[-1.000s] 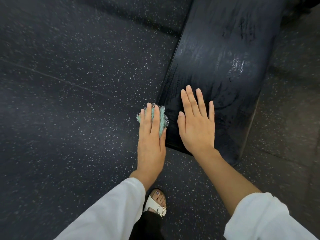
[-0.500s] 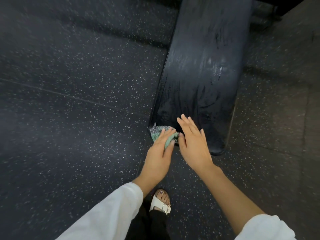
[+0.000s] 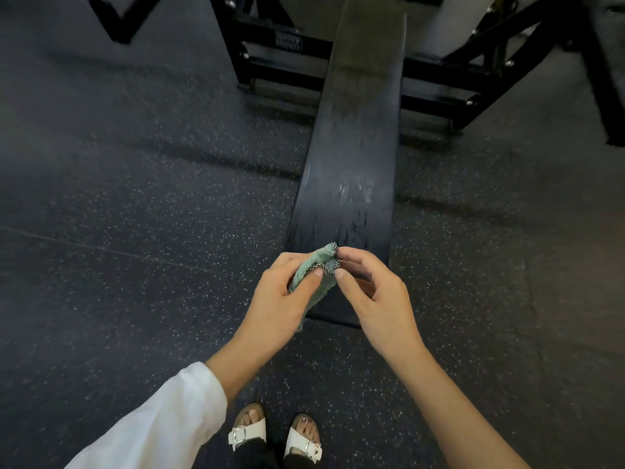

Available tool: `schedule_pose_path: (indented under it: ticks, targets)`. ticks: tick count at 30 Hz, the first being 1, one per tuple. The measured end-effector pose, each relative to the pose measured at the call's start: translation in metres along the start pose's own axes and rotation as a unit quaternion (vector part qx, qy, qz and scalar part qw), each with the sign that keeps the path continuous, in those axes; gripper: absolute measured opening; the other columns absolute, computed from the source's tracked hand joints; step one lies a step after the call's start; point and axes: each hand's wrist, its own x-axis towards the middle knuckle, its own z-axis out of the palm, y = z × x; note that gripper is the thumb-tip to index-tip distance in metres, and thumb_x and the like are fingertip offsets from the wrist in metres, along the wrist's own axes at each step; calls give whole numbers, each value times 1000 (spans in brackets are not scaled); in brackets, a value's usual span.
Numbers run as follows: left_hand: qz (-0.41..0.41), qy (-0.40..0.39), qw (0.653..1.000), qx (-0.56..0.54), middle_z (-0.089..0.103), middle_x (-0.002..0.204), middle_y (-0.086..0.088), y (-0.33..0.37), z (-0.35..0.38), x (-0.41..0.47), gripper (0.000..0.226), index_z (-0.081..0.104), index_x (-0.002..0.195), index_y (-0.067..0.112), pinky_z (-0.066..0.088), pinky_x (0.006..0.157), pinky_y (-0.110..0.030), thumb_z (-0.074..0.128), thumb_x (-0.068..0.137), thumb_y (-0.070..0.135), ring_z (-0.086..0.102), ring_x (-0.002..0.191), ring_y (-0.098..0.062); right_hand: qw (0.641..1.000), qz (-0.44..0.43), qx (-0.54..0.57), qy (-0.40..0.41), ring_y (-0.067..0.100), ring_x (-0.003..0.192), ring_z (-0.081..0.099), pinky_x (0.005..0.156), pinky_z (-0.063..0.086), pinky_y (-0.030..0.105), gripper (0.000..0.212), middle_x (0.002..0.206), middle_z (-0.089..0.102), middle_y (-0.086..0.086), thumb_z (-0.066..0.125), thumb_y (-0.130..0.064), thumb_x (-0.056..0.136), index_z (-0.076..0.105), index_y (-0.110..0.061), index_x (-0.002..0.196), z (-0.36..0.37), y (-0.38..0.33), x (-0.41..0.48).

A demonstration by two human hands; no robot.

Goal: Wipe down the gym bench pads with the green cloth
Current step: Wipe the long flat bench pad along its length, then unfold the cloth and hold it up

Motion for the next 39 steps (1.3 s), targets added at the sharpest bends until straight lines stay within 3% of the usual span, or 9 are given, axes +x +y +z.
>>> schedule_pose_path:
  ticks: [7,10,15,20,24,28,33,36,39]
  targets:
    - [49,-11,996,-70,69,108,-6,131,-18,-27,22,69,112,15,54,85,-24,59,94,10,67,99,-14,993,-112,11,32,13,104,64,91,52,45,18,105,68,-10,68,-32,85,66,-32,103,-63,-123,-22]
    - [63,-15,994,-87,71,106,-8,169,-22,-38,21,70,111,12,55,83,-28,60,94,16,68,97,-17,987,-155,-34,26,8,107,62,93,50,34,25,107,65,-16,69,-35,82,63,-35,106,-85,-160,-34]
    - [52,-60,992,-103,72,110,-9,215,-27,-60,39,71,112,15,50,97,-51,57,91,46,68,105,-25,968,-219,-99,71,3,103,60,86,43,14,25,102,64,-14,73,-31,79,67,-21,102,-110,-201,-57]
    - [33,-90,991,-95,75,102,-5,259,-27,-86,46,72,106,15,50,99,-47,38,99,45,70,100,-20,950,-269,-117,107,11,89,62,79,50,29,12,90,62,-10,76,-13,80,67,-18,87,-126,-242,-77]
    - [9,-89,991,-101,75,105,-1,284,-34,-97,47,74,102,21,46,104,-46,36,100,49,69,105,-17,949,-275,-109,112,11,87,62,79,50,29,12,86,64,-10,74,-10,82,66,-19,83,-138,-271,-90]
    - [31,-81,990,-108,74,108,0,307,-47,-104,46,72,108,18,46,103,-41,35,102,46,67,109,-18,965,-254,-8,66,12,92,66,85,52,30,13,90,69,-5,67,-4,87,64,-17,84,-146,-297,-101]
    - [94,-39,988,-114,74,108,-3,336,-71,-111,38,68,116,11,55,84,-23,37,105,29,69,103,-16,958,-252,130,-52,19,102,68,87,52,25,8,103,73,12,53,-4,93,50,3,92,-154,-322,-113]
    - [118,-7,989,-85,74,105,-9,347,-89,-111,33,71,111,10,55,86,-32,43,103,26,69,101,-22,963,-244,84,-76,18,102,68,86,51,23,10,103,73,9,56,-8,90,52,1,91,-159,-328,-115]
    - [146,4,987,-64,73,101,-18,360,-106,-115,30,72,102,3,53,82,-35,49,101,22,68,89,-23,970,-215,-18,-110,15,102,67,90,51,30,10,105,73,4,61,3,89,59,-6,89,-164,-325,-111]
